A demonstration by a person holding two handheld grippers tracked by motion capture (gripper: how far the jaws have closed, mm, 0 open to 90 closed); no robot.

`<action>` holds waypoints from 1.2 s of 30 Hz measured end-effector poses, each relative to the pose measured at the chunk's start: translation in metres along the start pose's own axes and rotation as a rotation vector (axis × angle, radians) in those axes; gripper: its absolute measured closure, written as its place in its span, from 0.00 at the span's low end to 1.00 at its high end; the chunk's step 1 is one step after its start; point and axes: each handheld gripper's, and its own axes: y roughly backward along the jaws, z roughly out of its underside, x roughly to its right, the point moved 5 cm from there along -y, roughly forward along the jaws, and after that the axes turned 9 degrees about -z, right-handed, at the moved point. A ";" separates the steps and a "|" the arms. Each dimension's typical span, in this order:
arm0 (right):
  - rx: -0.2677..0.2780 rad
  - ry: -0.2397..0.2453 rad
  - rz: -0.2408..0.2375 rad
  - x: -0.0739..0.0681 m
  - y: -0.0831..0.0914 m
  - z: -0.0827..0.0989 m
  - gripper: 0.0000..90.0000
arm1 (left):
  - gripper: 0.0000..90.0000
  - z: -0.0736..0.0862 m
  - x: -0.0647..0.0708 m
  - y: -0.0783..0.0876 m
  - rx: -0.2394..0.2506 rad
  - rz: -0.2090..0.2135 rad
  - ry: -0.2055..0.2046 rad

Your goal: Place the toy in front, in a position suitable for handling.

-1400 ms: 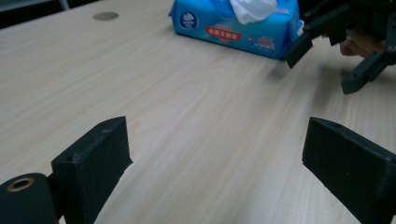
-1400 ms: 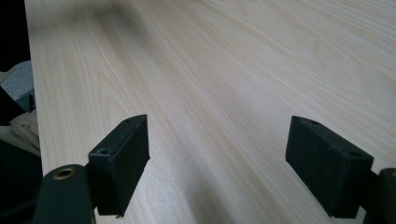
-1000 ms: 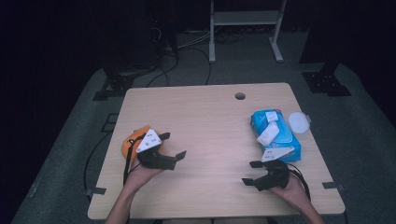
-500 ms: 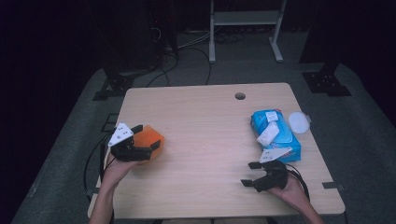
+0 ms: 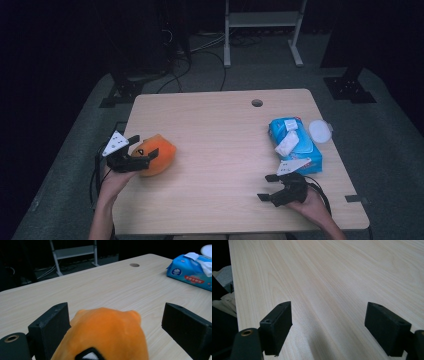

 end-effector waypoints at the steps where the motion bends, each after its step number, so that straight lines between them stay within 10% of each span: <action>1: -0.001 0.000 0.000 0.000 0.000 0.000 0.23 | 0.08 0.001 -0.002 0.000 -0.003 -0.003 0.003; 36: -0.023 0.027 0.003 -0.006 -0.003 -0.002 0.24 | 0.27 0.047 -0.012 -0.016 -0.103 -0.015 0.058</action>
